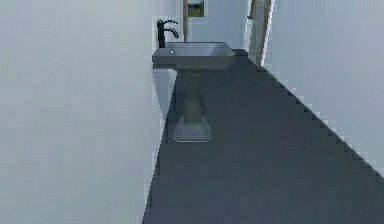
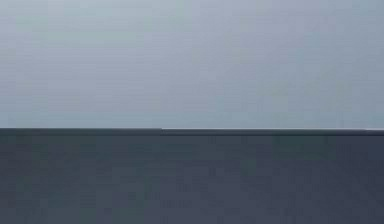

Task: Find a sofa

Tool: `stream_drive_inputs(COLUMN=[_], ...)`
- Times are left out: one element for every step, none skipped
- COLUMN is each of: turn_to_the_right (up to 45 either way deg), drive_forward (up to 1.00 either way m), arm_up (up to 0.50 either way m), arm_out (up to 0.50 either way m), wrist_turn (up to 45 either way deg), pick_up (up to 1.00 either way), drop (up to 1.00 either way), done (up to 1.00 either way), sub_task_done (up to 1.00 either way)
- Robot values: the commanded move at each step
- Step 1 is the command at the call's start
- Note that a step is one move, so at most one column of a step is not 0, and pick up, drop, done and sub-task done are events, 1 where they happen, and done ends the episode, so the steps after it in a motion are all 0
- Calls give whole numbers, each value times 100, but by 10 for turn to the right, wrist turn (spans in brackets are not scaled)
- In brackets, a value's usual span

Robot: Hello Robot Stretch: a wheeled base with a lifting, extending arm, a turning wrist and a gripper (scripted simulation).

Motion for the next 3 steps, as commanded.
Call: stream_drive_inputs(turn_to_the_right=[330, 0, 0], drive_forward=[0, 100, 100], arm_up=[0, 0, 0], arm_out=[0, 0, 0], wrist_turn=[0, 0, 0], pick_up=[0, 0, 0], drop=[0, 0, 0], done=[0, 0, 0], sub_task_done=[0, 0, 0])
